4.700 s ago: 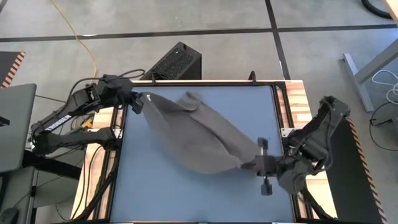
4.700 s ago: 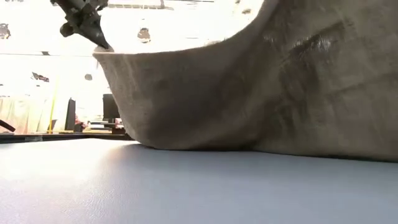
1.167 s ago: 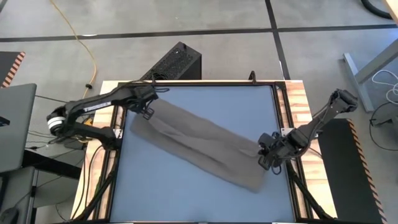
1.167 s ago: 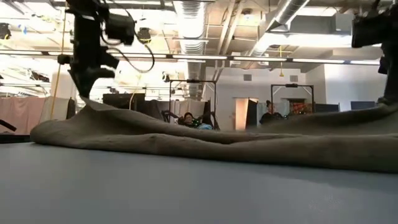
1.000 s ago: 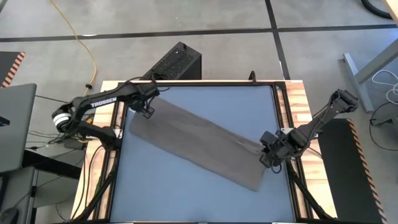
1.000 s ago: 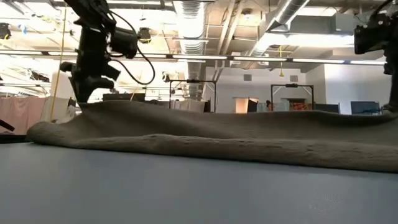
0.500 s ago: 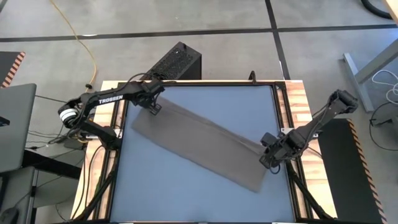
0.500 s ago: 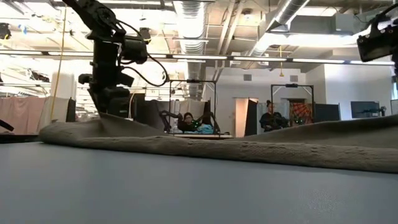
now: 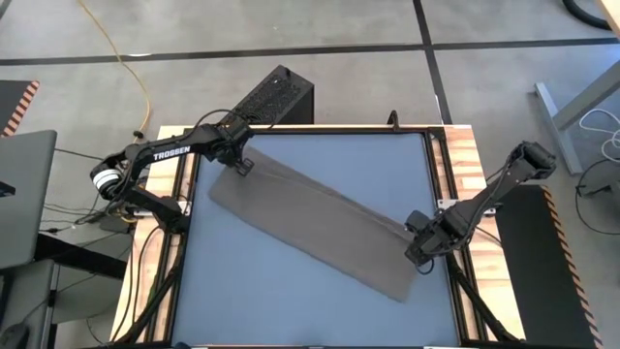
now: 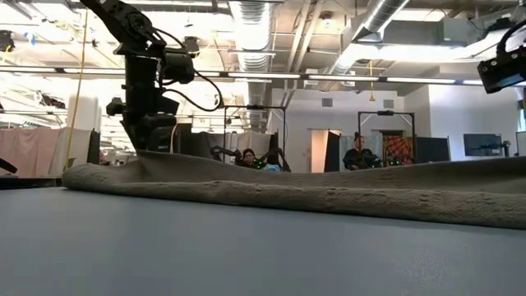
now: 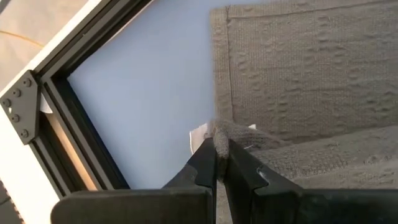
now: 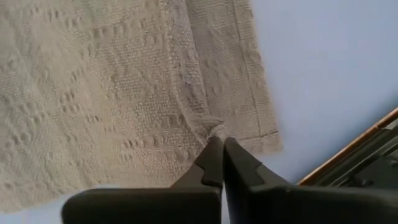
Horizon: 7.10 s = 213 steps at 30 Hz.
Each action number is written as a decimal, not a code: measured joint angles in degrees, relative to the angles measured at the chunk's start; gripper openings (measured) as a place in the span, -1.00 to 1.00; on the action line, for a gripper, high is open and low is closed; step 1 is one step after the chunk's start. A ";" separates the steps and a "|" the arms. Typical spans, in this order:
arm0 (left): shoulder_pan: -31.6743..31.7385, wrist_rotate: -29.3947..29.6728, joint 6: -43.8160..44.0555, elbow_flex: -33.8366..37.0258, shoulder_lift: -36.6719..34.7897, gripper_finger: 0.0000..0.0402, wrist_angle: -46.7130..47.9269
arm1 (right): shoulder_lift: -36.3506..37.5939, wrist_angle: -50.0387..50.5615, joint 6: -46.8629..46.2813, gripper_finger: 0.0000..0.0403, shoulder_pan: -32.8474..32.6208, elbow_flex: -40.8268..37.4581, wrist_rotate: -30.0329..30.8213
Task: Roll towel
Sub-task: Roll the gray towel
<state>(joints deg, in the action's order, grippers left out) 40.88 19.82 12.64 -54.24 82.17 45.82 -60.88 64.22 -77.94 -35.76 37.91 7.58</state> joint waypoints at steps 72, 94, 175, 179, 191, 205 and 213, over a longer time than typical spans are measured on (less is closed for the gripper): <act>-32.44 -13.96 12.45 12.80 -10.66 -1.00 -10.03 | -41.92 -41.10 74.26 -0.50 30.66 27.95 -1.81; -12.48 -2.66 -1.36 22.91 -7.28 -1.00 -28.41 | -49.11 -56.26 57.96 -0.84 22.02 30.23 -7.41; -68.81 -14.48 17.91 7.30 18.89 -1.00 -43.76 | -36.71 -57.23 71.66 -0.90 58.50 11.05 -11.35; -69.05 -19.88 17.13 7.46 15.77 -1.00 -36.48 | -35.75 -71.62 69.09 -0.90 58.49 2.53 -11.64; -69.09 -16.03 25.20 7.69 -0.70 -1.00 -6.11 | -35.76 -76.43 68.74 -0.90 58.10 0.04 -11.61; -76.81 -8.14 24.09 7.54 9.43 -1.00 -37.40 | -34.94 -69.89 60.03 -0.90 50.97 0.11 -10.20; -79.46 -14.66 29.05 7.30 17.89 -1.00 -38.34 | -23.97 -59.82 61.23 -0.90 49.82 -0.26 -0.31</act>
<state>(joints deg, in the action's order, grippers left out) -38.58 5.16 41.69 -46.94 100.06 7.48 -84.85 4.40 -16.71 14.06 37.65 7.27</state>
